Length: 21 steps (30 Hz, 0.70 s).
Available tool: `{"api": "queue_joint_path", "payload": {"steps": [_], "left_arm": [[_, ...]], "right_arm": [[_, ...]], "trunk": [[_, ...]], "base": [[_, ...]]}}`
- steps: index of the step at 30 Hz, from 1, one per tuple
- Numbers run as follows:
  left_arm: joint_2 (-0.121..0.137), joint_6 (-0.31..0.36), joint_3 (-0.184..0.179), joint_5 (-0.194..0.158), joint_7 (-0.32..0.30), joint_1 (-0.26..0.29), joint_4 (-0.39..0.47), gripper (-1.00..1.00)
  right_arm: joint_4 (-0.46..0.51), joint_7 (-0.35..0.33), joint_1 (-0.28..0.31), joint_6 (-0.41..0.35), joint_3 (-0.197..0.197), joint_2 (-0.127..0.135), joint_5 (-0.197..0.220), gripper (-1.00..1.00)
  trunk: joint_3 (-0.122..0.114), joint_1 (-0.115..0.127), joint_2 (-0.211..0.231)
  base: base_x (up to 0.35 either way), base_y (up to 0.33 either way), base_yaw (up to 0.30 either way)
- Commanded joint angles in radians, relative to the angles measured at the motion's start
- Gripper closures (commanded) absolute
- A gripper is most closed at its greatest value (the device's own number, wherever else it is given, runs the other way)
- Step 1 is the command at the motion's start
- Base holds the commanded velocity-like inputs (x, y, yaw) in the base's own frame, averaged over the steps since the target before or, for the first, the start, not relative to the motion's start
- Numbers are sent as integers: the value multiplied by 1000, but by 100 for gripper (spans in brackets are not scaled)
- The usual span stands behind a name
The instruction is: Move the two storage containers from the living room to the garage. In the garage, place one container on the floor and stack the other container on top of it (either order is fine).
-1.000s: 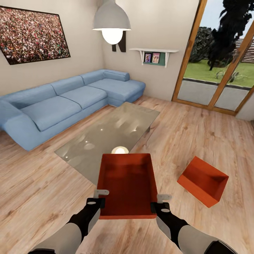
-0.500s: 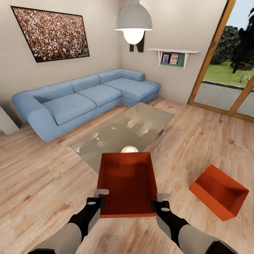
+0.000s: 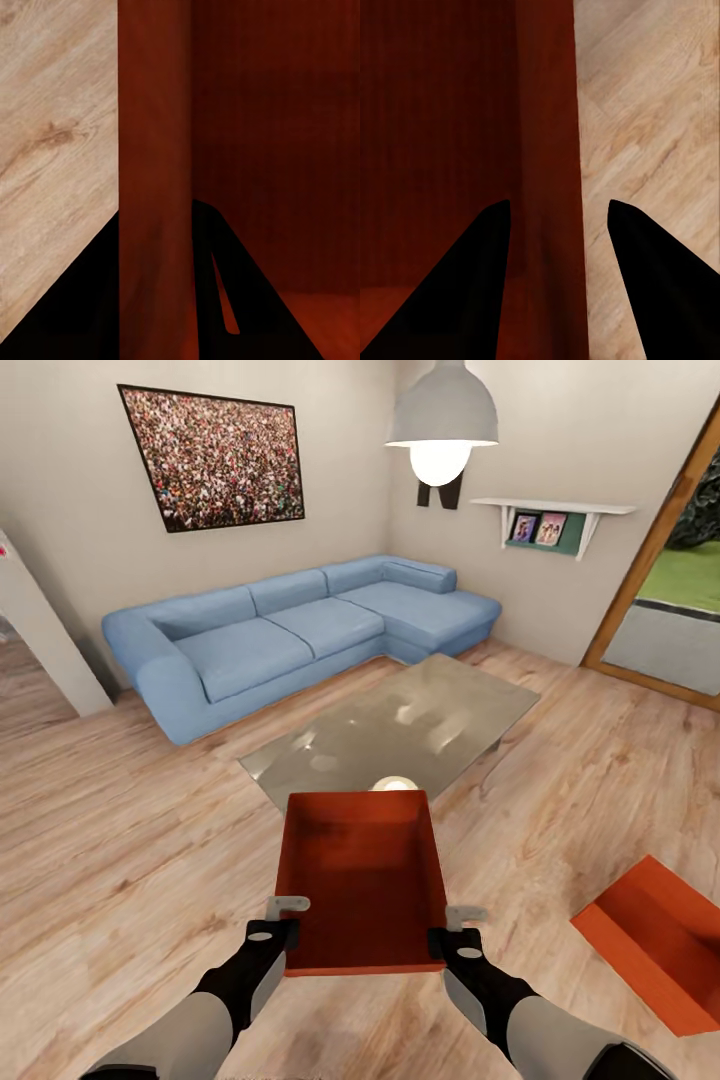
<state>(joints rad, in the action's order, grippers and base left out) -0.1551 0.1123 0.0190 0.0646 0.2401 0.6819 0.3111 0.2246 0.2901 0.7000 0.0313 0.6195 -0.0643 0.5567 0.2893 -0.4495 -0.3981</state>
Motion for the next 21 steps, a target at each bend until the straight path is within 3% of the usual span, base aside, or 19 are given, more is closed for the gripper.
{"api": "queue_joint_path", "payload": {"steps": [1,21], "left_arm": [[5,9,18,29,10,1,5,100],[9,10,18,29,10,1,6,100]], "right_arm": [[-30,7,1,5,-18,1,11,100],[-30,7,1,5,-18,1,11,100]], "trunk": [[2,-1,-2],[2,-1,-2]], "base": [[0,0,270],[0,0,270]]}}
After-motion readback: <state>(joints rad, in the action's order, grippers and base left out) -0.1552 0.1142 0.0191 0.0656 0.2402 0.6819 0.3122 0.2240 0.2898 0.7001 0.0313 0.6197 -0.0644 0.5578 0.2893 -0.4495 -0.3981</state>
